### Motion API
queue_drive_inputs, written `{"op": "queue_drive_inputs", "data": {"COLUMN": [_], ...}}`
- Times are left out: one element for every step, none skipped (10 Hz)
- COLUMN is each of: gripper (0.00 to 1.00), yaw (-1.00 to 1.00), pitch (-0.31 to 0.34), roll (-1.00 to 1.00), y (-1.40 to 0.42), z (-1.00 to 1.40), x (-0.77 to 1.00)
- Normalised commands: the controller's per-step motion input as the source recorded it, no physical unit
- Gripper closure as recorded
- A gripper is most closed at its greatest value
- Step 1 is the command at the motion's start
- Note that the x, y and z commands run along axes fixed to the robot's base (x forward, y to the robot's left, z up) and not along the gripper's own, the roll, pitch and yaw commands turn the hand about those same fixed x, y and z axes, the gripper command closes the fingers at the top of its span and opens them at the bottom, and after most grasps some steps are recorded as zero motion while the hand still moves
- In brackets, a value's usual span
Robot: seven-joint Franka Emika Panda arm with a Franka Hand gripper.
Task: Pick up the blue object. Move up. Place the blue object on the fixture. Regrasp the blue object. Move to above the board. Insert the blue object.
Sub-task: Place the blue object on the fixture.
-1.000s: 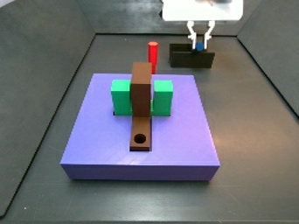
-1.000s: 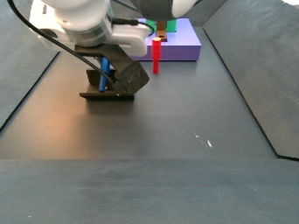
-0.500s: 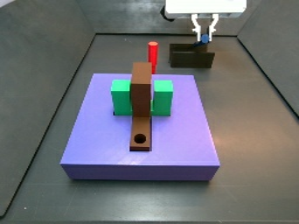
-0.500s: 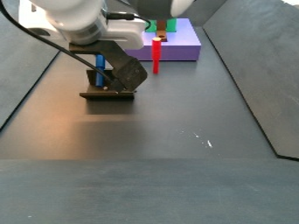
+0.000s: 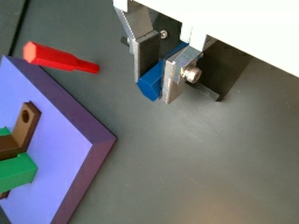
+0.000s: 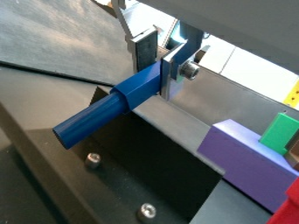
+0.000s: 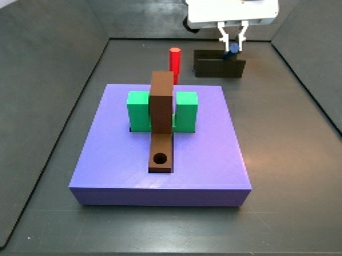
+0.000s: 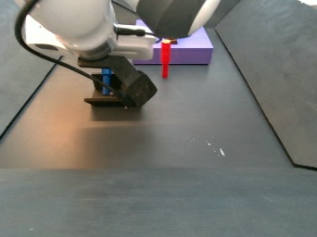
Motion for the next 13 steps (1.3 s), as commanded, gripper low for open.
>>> {"op": "queue_drive_inputs", "data": {"gripper": [1.0,1.0,1.0,1.0,1.0,1.0,1.0,1.0,1.0,1.0,1.0,1.0,1.0], "yaw": [0.0,-0.03,-0.02,-0.01,0.0,0.0,0.0,0.0,0.0,0.0,0.0,0.0,0.0], "pitch": [-0.083,0.0,0.0,-0.006,-0.02,-0.04,-0.069,-0.097,-0.131,-0.183,-0.177,-0.134,-0.12], "roll": [0.0,0.0,-0.03,-0.07,-0.1,-0.13,-0.12,-0.05,0.0,0.0,-0.01,-0.01,0.0], "y": [0.01,0.06,0.09,0.13,0.13,0.13,0.09,0.02,0.0,-0.1,-0.07,-0.05,0.0], "z": [-0.07,0.0,0.0,-0.01,-0.01,-0.02,-0.04,-0.09,-0.1,-0.12,-0.13,-0.08,-0.09], "x": [0.0,0.0,0.0,0.0,0.0,0.0,0.01,0.01,0.0,0.0,0.0,0.02,0.0]}}
